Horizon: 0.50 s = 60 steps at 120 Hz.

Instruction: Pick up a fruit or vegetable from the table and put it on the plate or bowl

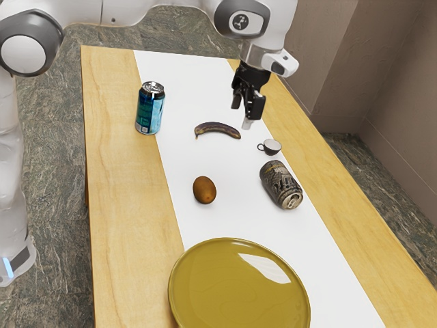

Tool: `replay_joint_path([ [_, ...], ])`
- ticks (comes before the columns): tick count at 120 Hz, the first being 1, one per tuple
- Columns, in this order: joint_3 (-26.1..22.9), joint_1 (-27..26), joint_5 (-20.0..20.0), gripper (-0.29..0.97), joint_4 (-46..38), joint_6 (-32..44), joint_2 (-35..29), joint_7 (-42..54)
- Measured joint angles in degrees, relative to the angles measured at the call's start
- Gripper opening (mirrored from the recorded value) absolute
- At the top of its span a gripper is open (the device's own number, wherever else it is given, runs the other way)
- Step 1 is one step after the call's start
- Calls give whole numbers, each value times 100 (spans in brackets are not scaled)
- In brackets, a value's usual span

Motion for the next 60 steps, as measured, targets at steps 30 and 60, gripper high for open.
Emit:
replay_joint_path([
  [30,275,21,745,68,1413,-806,535,228],
  [60,245,-107,589,68,723,-1086,516,836],
])
